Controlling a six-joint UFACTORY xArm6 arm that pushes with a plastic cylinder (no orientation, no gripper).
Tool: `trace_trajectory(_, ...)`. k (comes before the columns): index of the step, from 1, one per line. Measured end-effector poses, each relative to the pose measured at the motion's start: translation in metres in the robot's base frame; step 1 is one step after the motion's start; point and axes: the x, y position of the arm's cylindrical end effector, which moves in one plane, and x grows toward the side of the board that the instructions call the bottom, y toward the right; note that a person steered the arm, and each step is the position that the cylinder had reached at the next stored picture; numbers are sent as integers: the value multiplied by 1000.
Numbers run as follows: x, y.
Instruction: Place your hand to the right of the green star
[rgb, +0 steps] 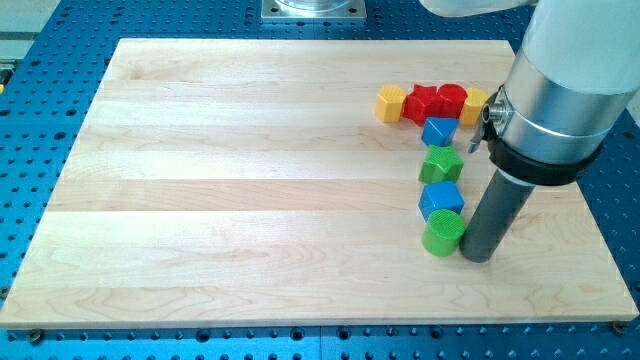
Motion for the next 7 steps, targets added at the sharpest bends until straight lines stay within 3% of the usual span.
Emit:
trace_trajectory(3, -22, 39)
trace_trajectory(5, -23, 16)
trace_trajectory(6, -19, 26)
trace_trajectory(7, 16, 28)
